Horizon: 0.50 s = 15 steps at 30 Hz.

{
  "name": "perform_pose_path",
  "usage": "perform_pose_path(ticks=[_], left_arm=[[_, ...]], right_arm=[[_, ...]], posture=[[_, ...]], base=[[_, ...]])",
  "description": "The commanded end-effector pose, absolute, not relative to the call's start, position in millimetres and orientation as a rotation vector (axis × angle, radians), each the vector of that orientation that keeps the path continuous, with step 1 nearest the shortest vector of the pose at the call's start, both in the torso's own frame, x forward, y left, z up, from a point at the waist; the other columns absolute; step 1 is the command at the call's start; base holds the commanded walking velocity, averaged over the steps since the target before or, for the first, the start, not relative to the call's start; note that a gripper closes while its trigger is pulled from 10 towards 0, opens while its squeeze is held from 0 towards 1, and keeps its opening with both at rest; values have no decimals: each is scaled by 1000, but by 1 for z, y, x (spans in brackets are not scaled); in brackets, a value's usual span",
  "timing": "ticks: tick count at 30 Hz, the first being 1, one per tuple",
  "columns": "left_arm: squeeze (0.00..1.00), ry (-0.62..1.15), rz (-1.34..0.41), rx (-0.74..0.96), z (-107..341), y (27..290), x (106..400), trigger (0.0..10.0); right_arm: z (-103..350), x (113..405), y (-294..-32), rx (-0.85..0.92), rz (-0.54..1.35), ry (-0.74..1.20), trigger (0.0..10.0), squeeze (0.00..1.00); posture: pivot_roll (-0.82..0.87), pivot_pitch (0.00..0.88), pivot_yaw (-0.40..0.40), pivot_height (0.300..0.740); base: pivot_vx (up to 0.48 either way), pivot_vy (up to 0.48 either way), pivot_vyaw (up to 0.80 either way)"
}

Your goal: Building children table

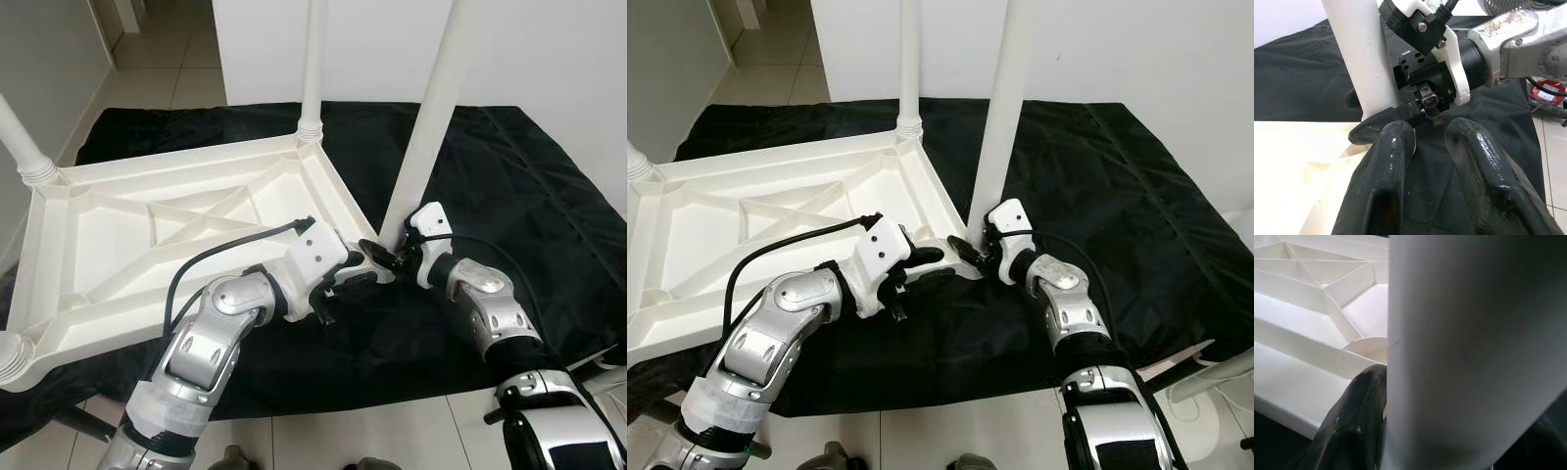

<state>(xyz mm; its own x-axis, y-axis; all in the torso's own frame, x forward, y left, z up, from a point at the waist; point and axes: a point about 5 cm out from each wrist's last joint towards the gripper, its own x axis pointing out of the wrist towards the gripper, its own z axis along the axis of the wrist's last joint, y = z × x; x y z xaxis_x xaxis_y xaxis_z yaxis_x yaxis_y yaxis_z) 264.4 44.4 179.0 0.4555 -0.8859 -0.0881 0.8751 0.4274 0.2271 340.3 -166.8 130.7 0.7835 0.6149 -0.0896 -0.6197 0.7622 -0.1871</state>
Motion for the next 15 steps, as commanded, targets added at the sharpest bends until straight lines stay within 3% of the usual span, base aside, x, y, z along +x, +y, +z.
perform_pose_path(ticks=[1,7,15], left_arm=[[0,-58,-1028,267,180,47,268,10000],[0,-54,-1032,266,179,46,267,10000],[0,-53,-1034,264,179,45,267,10000]], right_arm=[[118,337,-168,-162,575,77,10000,0],[116,334,-161,-100,416,74,10000,0],[115,332,-158,-92,384,70,10000,0]], posture=[[-97,8,8,740],[-101,10,10,740],[-101,10,10,740]], base=[[0,0,0],[0,0,0],[0,0,0]])
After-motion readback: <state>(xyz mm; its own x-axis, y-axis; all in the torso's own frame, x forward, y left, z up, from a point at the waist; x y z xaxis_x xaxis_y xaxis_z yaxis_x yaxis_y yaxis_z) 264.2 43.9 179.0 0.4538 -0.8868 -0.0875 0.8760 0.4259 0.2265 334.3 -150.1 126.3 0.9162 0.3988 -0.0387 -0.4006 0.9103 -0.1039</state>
